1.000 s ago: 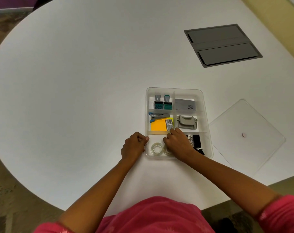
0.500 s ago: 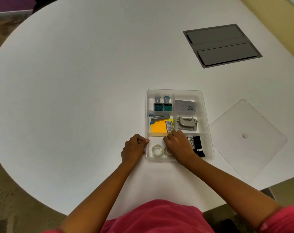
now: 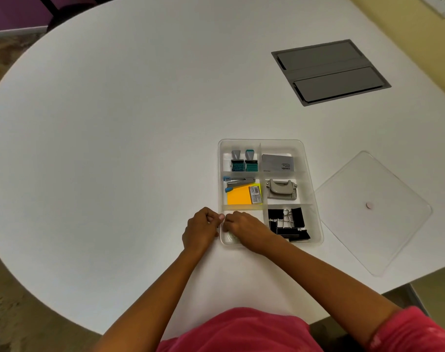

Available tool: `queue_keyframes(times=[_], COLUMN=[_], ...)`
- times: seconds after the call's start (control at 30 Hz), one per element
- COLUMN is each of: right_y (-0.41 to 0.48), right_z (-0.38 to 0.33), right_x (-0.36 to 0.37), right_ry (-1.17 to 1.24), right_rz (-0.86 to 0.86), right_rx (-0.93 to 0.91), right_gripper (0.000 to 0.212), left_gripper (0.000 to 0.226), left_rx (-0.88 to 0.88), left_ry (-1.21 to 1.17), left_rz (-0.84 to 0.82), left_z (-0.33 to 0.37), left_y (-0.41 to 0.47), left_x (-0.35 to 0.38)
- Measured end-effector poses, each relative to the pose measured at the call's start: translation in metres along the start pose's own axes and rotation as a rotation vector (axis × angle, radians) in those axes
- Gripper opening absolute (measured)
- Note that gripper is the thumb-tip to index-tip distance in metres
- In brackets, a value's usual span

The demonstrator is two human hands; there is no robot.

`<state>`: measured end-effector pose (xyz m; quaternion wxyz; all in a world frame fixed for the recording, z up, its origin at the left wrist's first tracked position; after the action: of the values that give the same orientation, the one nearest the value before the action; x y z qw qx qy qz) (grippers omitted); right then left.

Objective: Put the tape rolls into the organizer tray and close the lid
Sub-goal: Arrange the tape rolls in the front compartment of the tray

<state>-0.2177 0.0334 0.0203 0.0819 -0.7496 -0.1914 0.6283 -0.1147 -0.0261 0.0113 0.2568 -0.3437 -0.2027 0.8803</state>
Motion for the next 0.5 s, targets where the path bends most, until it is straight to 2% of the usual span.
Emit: queue_keyframes(times=[0.37,0.5], right_y=[-0.005,-0.016], right_z=[0.001,0.009], right_x=[-0.001,-0.013], right_ry=[0.072,-0.011], right_rz=[0.048,0.156], right_rx=[0.081,0.201], right_gripper=[0.034,0.032], left_gripper=[0.022,0.02], left_rx=[-0.018,-0.019], left_ry=[-0.042,-0.066], left_rz=[-0.007,-0.012], left_z=[-0.001,-0.002], left_y=[0.002,0.001], left_x=[0.0,0.0])
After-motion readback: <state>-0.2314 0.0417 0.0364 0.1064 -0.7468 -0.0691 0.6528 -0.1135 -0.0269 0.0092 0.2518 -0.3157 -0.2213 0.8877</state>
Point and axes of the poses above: each hand's wrist, its own y-axis towards the middle knuckle, its own x-axis out of the palm, z = x × y, the point moved 5 cm from there along y, towards the middle knuckle, and after that the axes turned 1 degree about -y, right-handed, at the moved point
